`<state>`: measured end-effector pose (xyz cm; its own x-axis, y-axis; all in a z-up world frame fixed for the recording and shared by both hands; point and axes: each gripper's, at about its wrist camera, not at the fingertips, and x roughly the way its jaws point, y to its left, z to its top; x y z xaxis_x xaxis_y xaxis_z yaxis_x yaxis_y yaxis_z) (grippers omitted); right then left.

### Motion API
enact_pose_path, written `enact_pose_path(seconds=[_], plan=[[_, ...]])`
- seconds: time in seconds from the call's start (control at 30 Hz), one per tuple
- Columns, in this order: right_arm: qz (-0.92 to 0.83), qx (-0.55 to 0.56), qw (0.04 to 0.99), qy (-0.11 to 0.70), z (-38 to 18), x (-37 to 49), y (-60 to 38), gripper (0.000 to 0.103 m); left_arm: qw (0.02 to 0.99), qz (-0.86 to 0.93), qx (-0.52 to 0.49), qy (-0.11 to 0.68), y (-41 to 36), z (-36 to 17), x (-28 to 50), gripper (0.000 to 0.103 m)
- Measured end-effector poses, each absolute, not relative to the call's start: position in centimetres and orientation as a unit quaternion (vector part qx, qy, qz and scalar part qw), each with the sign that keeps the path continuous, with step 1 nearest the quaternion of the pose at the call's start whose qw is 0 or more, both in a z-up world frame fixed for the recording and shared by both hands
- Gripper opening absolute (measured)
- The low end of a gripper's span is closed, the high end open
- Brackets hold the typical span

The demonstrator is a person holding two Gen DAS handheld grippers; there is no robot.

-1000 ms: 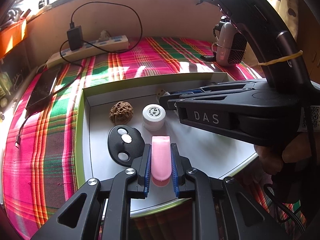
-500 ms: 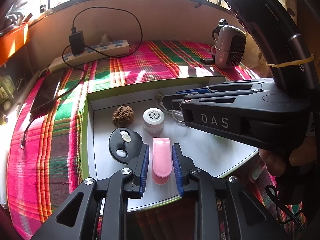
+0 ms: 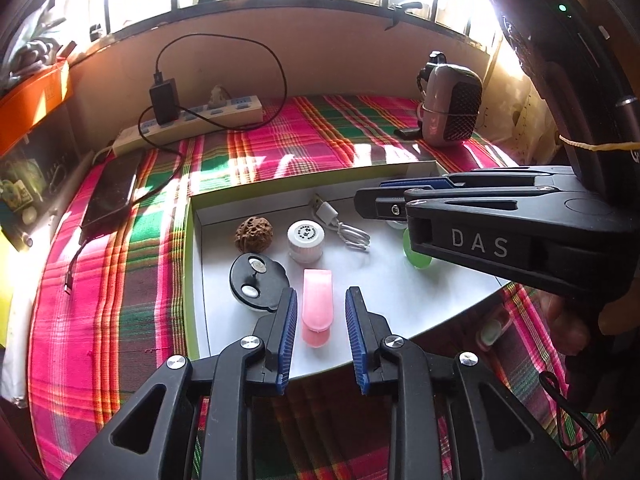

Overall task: Organize objects
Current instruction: 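Withdraw both grippers from the box toward the remaining items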

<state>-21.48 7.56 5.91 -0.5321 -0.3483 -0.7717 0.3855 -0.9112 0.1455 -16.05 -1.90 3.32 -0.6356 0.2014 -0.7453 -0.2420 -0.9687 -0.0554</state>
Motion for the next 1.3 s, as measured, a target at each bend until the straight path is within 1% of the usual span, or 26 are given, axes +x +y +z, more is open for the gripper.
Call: enact_pose_path(seconds=[0.13,0.27,1.03,1.1,1.17,1.3], plan=[[-0.882,0.426,0.203,0.026,6.6,-20.1,7.9,0.018,0.118,0.907,-0.404,0.028,-1.9,3.8,-15.2,0.023],[-0.886,0.418,0.199,0.026,7.0,-18.7,8.4,0.026,0.115,0.911,-0.396,0.030,-1.9,4.3,-14.2,0.023],[-0.904,0.398,0.157,-0.001,6.6,-12.8,12.7,0.027,0.113,0.918,-0.381,0.019,-2.2,4.7,-9.8,0.023],[-0.906,0.397,0.150,-0.002,6.5,-12.3,13.2,0.028,0.116,0.917,-0.380,0.013,-2.4,4.6,-9.6,0.023],[-0.908,0.394,0.141,0.000,6.4,-11.9,13.6,0.034,0.120,0.918,-0.379,0.010,-2.4,4.6,-9.3,0.023],[-0.909,0.394,0.137,-0.010,6.1,-11.2,14.6,0.035,0.130,0.916,-0.379,0.005,-2.4,4.3,-8.7,0.023]])
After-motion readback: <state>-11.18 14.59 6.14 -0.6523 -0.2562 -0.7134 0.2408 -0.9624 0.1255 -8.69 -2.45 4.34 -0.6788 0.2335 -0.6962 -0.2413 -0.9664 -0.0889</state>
